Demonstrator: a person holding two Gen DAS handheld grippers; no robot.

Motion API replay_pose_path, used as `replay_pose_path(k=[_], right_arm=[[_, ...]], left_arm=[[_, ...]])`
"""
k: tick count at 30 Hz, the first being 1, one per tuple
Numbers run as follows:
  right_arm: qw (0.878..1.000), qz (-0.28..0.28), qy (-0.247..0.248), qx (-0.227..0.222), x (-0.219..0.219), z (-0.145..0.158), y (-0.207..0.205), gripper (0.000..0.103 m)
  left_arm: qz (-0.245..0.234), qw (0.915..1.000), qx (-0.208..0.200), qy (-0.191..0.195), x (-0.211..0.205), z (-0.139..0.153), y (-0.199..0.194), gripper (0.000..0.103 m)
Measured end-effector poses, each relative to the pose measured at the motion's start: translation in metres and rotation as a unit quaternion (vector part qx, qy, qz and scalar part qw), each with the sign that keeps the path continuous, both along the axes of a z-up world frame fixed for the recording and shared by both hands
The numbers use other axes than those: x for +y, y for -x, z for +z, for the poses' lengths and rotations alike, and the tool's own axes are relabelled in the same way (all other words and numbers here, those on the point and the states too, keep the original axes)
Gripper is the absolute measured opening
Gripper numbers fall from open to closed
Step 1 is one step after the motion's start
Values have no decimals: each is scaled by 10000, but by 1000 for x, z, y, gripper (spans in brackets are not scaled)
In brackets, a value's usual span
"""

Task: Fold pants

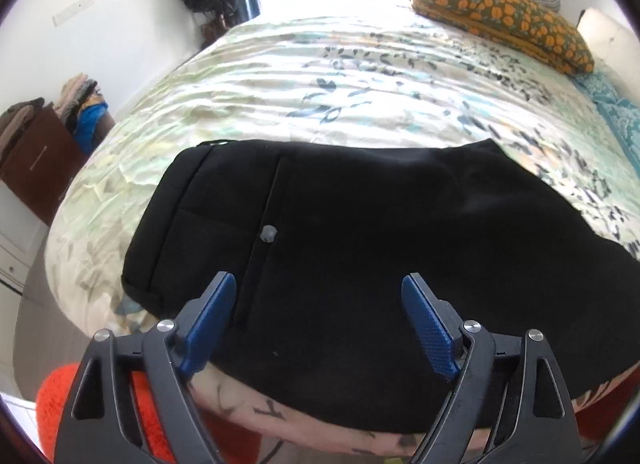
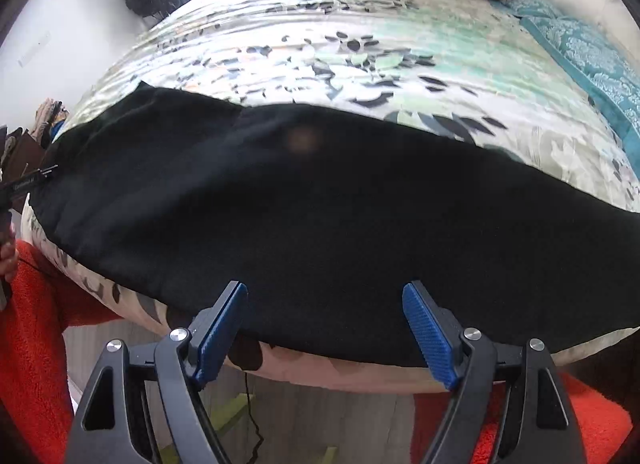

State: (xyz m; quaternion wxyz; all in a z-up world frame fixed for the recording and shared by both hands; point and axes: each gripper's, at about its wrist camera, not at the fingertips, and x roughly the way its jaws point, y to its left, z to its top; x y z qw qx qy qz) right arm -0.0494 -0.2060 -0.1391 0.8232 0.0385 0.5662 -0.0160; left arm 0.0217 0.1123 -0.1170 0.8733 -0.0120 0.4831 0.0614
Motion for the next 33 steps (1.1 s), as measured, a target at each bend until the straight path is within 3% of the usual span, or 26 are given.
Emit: replay_pose_path(k=[3, 7, 10, 12, 18, 22, 25, 29, 33], right_arm=[[9997, 10, -28, -257, 4, 7, 1, 80], [9997, 88, 21, -221, 13, -3, -3, 80], [9998, 178, 115, 6, 20, -13, -8, 80], [9996, 136, 162, 196, 19, -22, -7, 80], [9993, -130, 126, 323, 8, -31, 0, 100], [9992, -189, 110, 324, 5, -30, 3, 101], [9995, -229, 55, 186, 4, -20, 13, 101], [9992, -265, 41, -304, 3, 4, 21, 101], [9963, -276, 38, -809, 6, 27, 26, 101]], left_arm=[[-519, 9981, 165, 285, -27, 0, 15, 87], [-1152, 9924, 350, -263, -71, -17, 26, 87], [-1088, 9890, 807, -600, -75, -39, 24, 89], [-975, 9896, 868, -605, -70, -41, 24, 92], [-721, 9904, 1074, -493, -62, -43, 22, 96], [-643, 9922, 1005, -373, -60, -36, 25, 96], [-613, 9951, 730, -250, -57, -22, 31, 95], [-684, 9972, 247, -168, -56, -2, 41, 95], [-765, 9968, 28, -237, -58, 6, 49, 95]])
